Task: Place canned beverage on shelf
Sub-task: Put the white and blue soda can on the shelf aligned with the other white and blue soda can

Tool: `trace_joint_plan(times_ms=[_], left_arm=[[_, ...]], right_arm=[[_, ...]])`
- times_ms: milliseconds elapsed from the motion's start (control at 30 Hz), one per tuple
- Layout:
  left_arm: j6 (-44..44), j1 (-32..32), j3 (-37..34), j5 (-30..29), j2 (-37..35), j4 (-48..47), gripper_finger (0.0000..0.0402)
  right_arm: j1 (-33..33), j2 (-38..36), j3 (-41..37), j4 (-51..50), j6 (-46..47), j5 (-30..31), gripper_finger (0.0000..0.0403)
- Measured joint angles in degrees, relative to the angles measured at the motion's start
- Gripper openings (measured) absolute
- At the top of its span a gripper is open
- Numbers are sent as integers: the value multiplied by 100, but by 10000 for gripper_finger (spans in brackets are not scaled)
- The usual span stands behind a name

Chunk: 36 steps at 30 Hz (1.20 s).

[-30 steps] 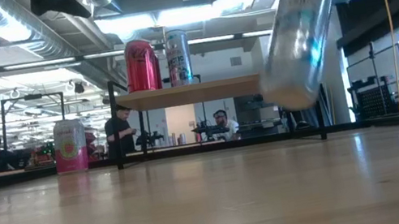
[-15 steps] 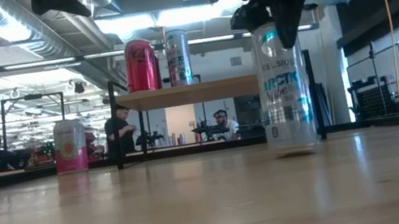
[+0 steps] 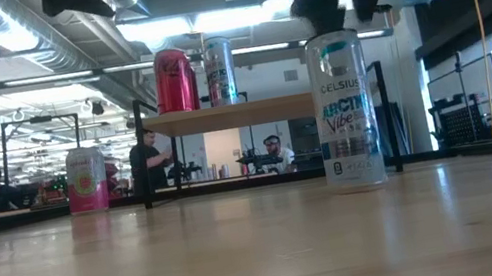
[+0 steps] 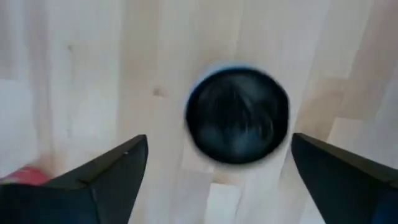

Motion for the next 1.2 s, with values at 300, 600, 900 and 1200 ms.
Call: trace_joint_plan(times_ms=[300, 600, 900, 1200], left_arm=[[-24, -24, 0, -2, 0, -30, 330], [-49, -190, 0, 2, 0, 180, 330], [-46, -195, 0, 0, 0, 172, 330], [-46, -195, 0, -2, 0, 172, 330]], right_arm=[[7, -2579, -2346, 2261, 1179, 193, 309], [-2, -4069, -4852, 5361, 2624, 497, 300], [477, -4098, -5906, 5893, 2221, 867, 300], [570, -3755, -7187, 8285, 2194, 1313, 300]])
